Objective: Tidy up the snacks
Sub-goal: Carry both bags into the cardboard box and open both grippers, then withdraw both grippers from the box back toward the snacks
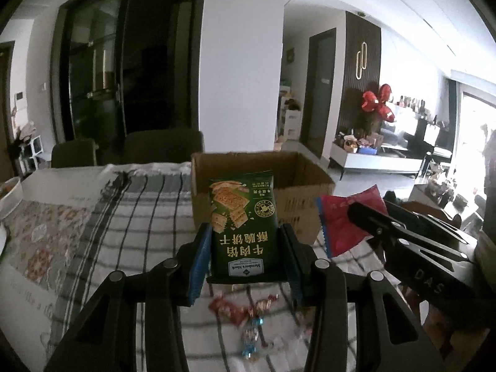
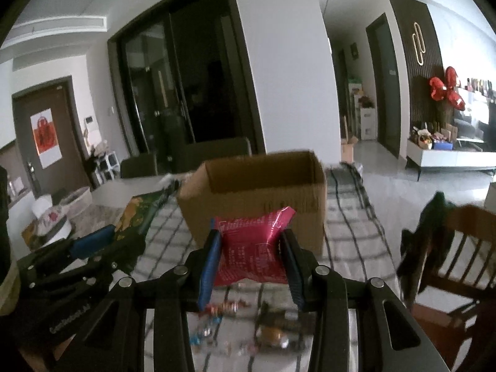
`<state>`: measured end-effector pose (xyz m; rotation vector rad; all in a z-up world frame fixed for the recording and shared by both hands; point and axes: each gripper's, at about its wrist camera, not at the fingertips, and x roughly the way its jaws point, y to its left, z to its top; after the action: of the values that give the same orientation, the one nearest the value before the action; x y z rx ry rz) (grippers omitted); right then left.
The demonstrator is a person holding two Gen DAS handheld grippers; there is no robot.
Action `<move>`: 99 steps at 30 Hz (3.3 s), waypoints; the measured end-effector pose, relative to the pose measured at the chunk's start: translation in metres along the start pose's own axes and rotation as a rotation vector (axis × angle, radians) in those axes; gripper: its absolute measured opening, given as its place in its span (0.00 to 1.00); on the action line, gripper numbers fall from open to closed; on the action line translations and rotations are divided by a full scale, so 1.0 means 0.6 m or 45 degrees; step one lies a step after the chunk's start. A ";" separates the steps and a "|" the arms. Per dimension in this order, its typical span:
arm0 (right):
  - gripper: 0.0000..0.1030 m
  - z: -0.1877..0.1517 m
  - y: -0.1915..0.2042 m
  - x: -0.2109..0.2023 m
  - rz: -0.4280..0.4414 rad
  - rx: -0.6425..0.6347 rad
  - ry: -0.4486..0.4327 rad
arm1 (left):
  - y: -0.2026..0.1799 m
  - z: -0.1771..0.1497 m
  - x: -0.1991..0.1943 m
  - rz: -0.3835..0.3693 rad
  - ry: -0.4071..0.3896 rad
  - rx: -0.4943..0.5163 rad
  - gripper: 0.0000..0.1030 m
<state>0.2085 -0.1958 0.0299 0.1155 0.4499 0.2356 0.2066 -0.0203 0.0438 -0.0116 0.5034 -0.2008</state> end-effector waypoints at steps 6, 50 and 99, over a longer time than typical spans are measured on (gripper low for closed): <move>0.39 0.053 -0.002 0.031 0.002 -0.032 -0.062 | 0.005 0.051 0.030 0.004 -0.044 0.024 0.42; 0.49 0.099 -0.047 0.082 -0.083 -0.089 -0.050 | -0.008 0.101 0.080 0.067 -0.082 0.130 0.85; 0.58 -0.139 0.000 0.021 -0.061 -0.176 0.309 | -0.013 -0.160 0.026 0.011 0.278 0.174 0.62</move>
<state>0.1828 -0.1878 -0.0500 -0.0604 0.6750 0.2341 0.1721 -0.0275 -0.0472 0.1472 0.7062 -0.2286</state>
